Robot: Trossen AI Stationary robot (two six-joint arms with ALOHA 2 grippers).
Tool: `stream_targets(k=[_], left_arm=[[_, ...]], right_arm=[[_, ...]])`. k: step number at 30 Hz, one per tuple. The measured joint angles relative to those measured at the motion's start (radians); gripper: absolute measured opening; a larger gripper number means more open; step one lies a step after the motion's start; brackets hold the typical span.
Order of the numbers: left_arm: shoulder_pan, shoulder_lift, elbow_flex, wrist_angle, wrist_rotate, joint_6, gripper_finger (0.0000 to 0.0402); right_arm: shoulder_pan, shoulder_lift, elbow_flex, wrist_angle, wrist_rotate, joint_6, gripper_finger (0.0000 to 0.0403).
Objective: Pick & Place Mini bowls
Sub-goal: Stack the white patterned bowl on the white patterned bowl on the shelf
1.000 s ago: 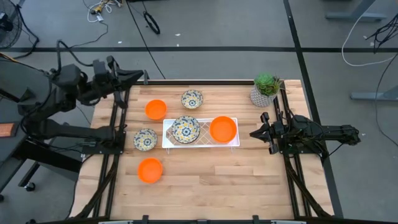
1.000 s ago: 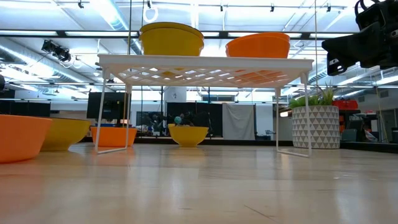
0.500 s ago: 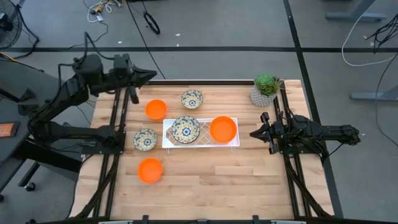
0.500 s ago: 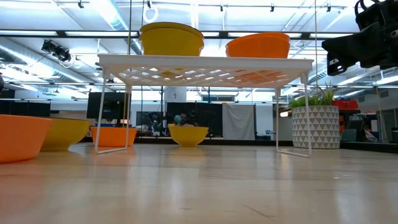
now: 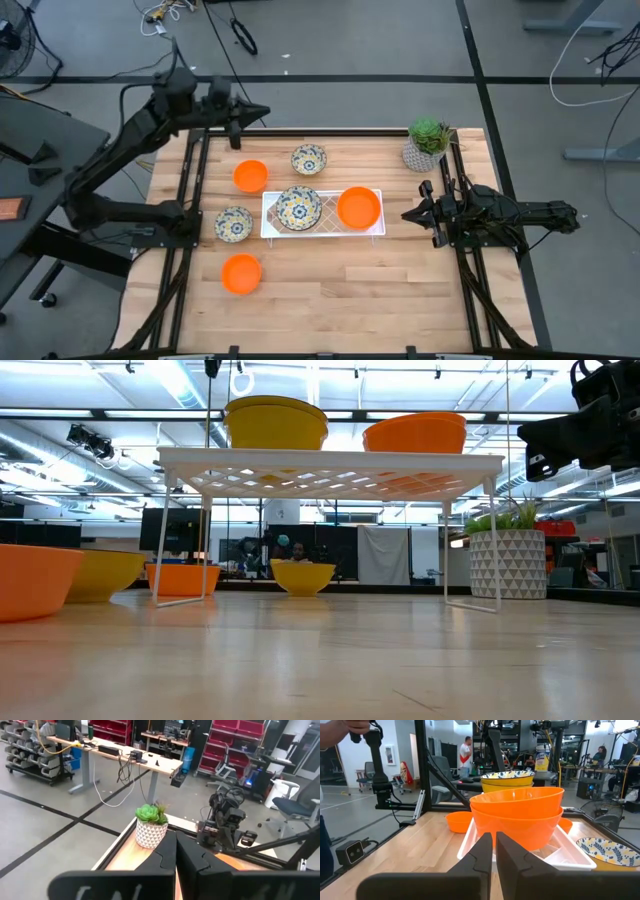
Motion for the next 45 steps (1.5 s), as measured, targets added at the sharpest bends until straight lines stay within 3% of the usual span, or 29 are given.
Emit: stream_targets(k=[20, 30, 36, 45], left_arm=[[0.117, 0.021, 0.0, 0.037, 0.033, -0.043, 0.0001], [0.117, 0.021, 0.0, 0.023, 0.032, -0.006, 0.0001], [0.117, 0.045, 0.003, 0.01, 0.082, -0.005, 0.0001], [0.117, 0.185, 0.258, -0.278, 0.073, 0.125, 0.0001]], right_arm=[[0.0, 0.0, 0.0, 0.0, 0.0, 0.0, 0.0027], [0.0, 0.0, 0.0, 0.0, 0.0, 0.0, 0.0027], [0.0, 0.0, 0.0, 0.0, 0.0, 0.0, 0.0027], [0.0, 0.0, 0.0, 0.0, 0.0, 0.0, 0.0027]])
